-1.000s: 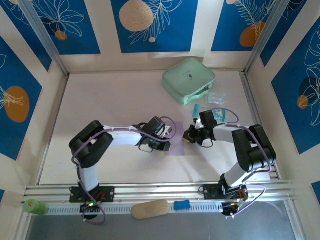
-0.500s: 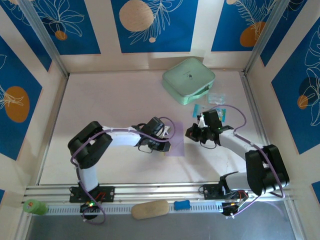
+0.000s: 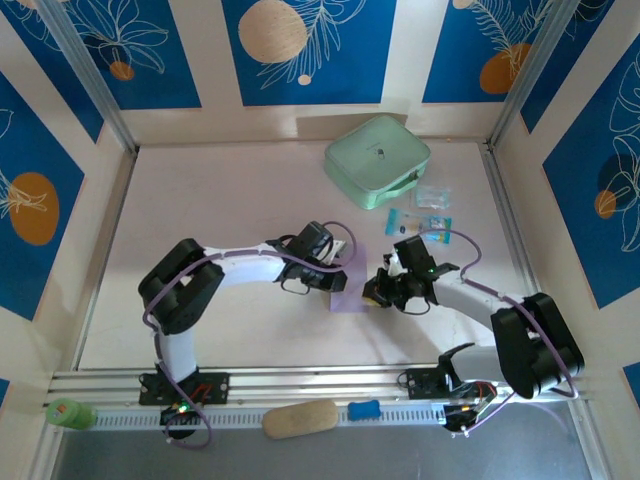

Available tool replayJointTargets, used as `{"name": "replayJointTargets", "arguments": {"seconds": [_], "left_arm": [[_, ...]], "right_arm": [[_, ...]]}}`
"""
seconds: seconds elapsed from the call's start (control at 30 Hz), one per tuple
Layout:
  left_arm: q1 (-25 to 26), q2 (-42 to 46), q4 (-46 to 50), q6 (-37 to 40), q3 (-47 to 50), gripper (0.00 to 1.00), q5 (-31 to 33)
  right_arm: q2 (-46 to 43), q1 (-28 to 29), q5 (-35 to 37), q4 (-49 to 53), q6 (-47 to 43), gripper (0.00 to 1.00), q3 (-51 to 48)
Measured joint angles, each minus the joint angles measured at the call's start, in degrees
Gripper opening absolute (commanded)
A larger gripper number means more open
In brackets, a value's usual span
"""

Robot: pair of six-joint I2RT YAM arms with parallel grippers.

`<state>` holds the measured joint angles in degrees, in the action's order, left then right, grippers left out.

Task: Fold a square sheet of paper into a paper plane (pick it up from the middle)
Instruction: Fold the triangle a second time at the center of the table, then turn over the paper at the center of the table.

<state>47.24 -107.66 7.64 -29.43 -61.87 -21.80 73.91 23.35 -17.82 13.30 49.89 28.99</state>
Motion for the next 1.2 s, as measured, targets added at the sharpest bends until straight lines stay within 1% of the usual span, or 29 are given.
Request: {"name": "replayJointTargets", "arguments": {"seconds": [0.1,0.23,0.4,0.47,0.53,0.77,1.2], "left_arm": [[0.00,-1.49,0.85,0.50,0.00,0.13,0.04],[-0.02,-1.66,0.02,0.61,0.33,0.10,-0.22],[-0.31,-1.55,-2.25,0.31,1.66,0.09,-0.92],[-0.31,-1.44,-2.78,0.07,2.05,0.09,-1.07],[-0.31,-1.20,-3.30,-0.15,2.47,0.09,-1.07],[-0.31,-1.14,-3.74,-0.24,2.69,0.08,-1.07],[-0.31,-1.05,-3.76,-0.26,2.75,0.08,-1.09]], "right_arm": [[0.00,0.79,0.02,0.48,0.98,0.19,0.00],[0.00,1.60,0.22,1.18,1.92,0.25,0.00],[0.20,2.16,1.22,2.38,2.29,0.26,0.02],[0.44,2.27,1.64,2.95,2.47,0.29,0.02],[0.55,2.54,2.84,3.56,2.80,0.30,0.04],[0.57,2.67,3.80,3.87,3.32,0.32,0.04],[5.07,2.91,3.41,-0.48,4.57,0.37,1.16]]}}
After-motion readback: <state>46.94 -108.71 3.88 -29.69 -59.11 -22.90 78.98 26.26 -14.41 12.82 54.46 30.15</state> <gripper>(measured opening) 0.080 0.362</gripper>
